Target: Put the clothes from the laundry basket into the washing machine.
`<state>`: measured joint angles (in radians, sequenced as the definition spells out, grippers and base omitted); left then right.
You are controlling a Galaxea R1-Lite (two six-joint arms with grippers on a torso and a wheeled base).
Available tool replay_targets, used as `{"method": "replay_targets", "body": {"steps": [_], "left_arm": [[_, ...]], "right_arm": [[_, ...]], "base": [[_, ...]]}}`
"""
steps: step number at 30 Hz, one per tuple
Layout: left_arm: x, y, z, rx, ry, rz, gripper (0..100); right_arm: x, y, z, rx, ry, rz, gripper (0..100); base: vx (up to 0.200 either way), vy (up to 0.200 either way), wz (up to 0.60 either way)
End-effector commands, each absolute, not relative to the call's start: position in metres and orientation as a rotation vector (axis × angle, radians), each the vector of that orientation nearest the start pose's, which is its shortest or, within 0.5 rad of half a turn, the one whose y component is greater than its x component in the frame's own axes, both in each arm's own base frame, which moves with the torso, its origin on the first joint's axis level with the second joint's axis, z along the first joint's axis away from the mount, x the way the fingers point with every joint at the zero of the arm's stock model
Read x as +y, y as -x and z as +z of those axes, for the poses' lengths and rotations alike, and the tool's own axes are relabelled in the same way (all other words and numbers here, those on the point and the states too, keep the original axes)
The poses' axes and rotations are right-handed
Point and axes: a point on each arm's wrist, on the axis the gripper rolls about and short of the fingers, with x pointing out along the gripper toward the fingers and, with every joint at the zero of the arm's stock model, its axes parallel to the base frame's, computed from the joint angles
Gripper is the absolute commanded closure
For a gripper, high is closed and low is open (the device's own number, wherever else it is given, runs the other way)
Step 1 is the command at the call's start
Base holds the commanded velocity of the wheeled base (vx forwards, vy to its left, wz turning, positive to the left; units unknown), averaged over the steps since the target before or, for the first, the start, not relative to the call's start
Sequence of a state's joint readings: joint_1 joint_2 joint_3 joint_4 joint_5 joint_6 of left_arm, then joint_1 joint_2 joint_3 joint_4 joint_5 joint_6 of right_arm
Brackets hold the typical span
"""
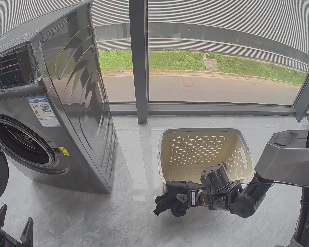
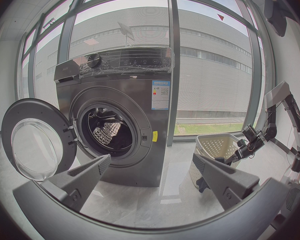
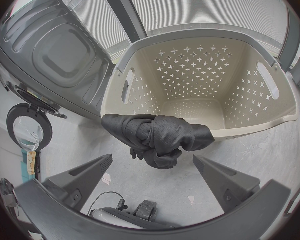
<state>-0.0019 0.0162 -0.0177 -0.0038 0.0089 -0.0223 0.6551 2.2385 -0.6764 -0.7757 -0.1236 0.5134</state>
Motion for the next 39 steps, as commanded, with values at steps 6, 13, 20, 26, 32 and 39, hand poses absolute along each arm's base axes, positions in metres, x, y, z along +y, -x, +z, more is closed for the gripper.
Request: {"method": "replay_targets", "body": {"steps": [6, 13, 20, 26, 32, 39], "left_arm": [[0.0, 0.023, 0.076, -0.006, 0.023, 0.008, 0], [0.0, 0.023, 0.076, -0.006, 0.023, 0.006, 0], [0.0, 0.023, 0.076, -0.006, 0.023, 0.006, 0], [0.0, 0.023, 0.076, -0.006, 0.023, 0.006, 0], [0.0, 0.023, 0.076, -0.006, 0.023, 0.006, 0], [0.0, 0.023, 0.076, -0.006, 0.022, 0.008, 0]], "right_arm": [[0.202, -0.263, -0.018, 0.859, -0.125, 0.312, 0], [0.194, -0.265, -0.009, 0.769, -0.038, 0.371, 0], [0.198, -0.27, -0.022, 0.725, -0.016, 0.401, 0], [0.199, -0.276, -0.034, 0.703, -0.005, 0.417, 0], [0.198, -0.28, -0.04, 0.68, 0.017, 0.437, 0], [0.199, -0.28, -0.041, 0.672, 0.019, 0.444, 0]], "base": [[0.0, 0.0, 0.0], [0.0, 0.0, 0.0], [0.0, 0.0, 0.0], [0.0, 0.0, 0.0], [0.0, 0.0, 0.0], [0.0, 0.0, 0.0]]}}
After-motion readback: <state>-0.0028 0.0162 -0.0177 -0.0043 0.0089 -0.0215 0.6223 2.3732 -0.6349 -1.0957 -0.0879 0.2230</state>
